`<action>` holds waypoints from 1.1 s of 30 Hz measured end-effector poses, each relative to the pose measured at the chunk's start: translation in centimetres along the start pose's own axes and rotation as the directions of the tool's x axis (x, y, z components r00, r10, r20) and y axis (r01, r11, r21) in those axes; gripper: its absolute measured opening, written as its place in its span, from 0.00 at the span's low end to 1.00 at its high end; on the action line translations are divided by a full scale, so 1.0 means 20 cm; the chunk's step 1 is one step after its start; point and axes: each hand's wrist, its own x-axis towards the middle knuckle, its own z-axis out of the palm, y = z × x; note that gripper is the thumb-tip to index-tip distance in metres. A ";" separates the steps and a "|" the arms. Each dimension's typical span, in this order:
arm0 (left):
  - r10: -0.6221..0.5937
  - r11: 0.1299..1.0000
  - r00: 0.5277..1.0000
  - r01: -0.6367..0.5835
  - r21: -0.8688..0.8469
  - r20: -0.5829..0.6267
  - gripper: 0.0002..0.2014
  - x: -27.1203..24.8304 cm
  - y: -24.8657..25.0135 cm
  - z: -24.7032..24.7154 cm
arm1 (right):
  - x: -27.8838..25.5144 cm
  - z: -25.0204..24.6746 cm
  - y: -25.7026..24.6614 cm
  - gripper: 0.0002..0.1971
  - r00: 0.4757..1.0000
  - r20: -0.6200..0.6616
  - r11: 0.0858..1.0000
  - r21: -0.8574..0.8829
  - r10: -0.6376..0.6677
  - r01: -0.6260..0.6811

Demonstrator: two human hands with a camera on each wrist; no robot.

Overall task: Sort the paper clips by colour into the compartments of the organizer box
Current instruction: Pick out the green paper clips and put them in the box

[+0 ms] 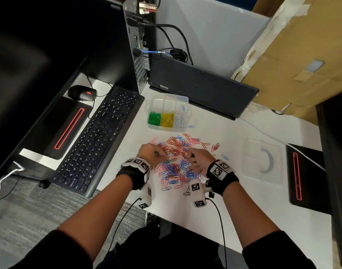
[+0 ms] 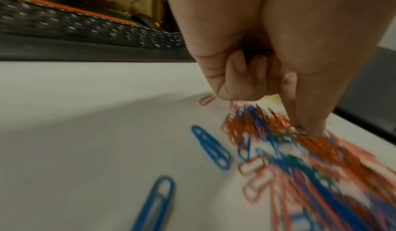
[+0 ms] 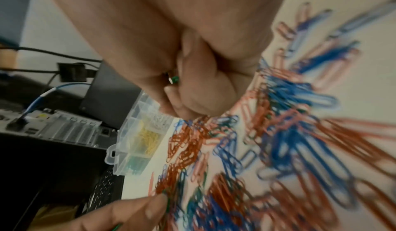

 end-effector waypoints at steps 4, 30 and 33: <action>-0.055 0.991 0.998 0.055 -0.119 0.005 0.05 -0.01 -0.02 -0.12 | 0.02 0.04 -0.18 0.12 0.984 0.011 0.955 -0.243 -0.175 0.173; -0.192 0.974 0.957 0.213 0.079 -0.215 0.07 0.34 0.10 -0.55 | 0.20 0.40 -0.73 0.18 0.752 0.250 0.303 -0.803 -0.609 0.512; -0.126 0.959 0.975 0.167 0.230 -0.182 0.09 0.44 0.18 -0.53 | 0.16 0.28 -0.61 0.15 0.764 0.254 0.389 -0.740 -0.593 0.549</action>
